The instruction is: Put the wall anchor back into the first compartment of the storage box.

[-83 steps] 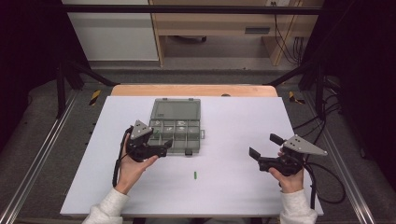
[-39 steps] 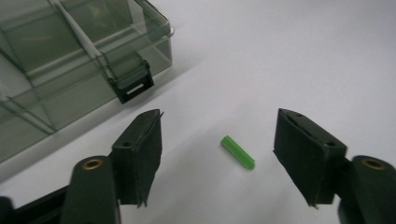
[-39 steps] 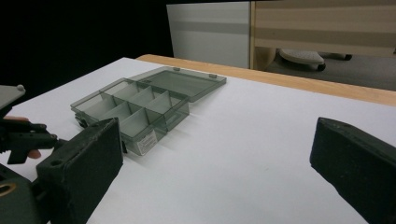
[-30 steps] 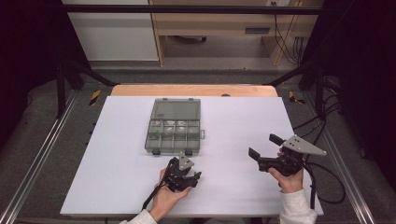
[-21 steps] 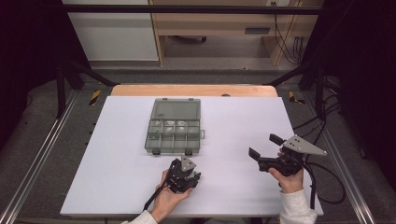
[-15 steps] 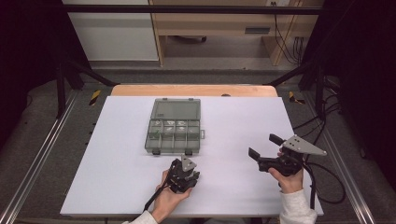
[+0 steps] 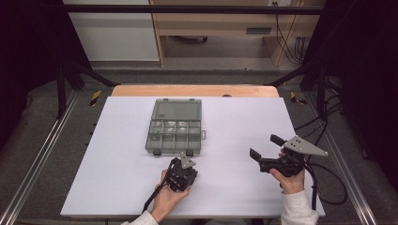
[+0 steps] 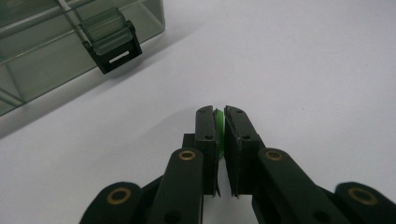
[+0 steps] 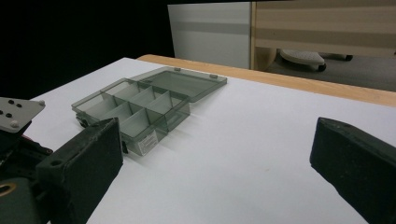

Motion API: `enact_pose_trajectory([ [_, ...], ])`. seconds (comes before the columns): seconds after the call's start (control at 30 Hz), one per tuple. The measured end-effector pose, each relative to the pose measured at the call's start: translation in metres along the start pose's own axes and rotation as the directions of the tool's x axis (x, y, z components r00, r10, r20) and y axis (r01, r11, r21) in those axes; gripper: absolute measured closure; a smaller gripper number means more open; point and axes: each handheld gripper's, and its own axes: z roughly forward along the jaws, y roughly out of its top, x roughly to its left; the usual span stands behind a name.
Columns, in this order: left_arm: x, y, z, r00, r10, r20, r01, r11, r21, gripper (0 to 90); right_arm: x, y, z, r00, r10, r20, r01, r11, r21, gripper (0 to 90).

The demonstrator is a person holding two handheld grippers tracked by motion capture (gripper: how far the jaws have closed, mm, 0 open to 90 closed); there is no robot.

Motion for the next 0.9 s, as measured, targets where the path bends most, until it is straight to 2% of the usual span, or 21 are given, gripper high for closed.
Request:
enact_pose_trajectory([
  [0.17, 0.002, 0.000, -0.001, 0.9997, 0.003, 0.023, -0.003, 1.0000, -0.001, 84.1, 0.000, 0.000, 0.000, 1.0000, -0.005, -0.001, 0.005, 1.000, 0.001, 2.8],
  [0.33, 0.003, 0.001, -0.005, 0.9995, 0.011, 0.028, -0.011, 0.9999, -0.006, 84.1, 0.000, 0.000, 0.000, 1.0000, -0.004, 0.000, 0.004, 1.000, 0.002, 2.9],
  [0.7, 0.011, 0.005, -0.031, 0.9992, 0.007, 0.040, -0.004, 0.9967, -0.081, 84.2, 0.000, -0.001, 0.000, 1.0000, -0.004, 0.001, 0.004, 1.000, 0.002, 2.8],
  [0.9, 0.020, 0.009, -0.050, 0.9993, -0.002, 0.038, 0.007, 0.9927, -0.121, 84.2, -0.001, -0.001, 0.000, 1.0000, -0.004, 0.000, 0.004, 1.000, 0.000, 2.8],
])
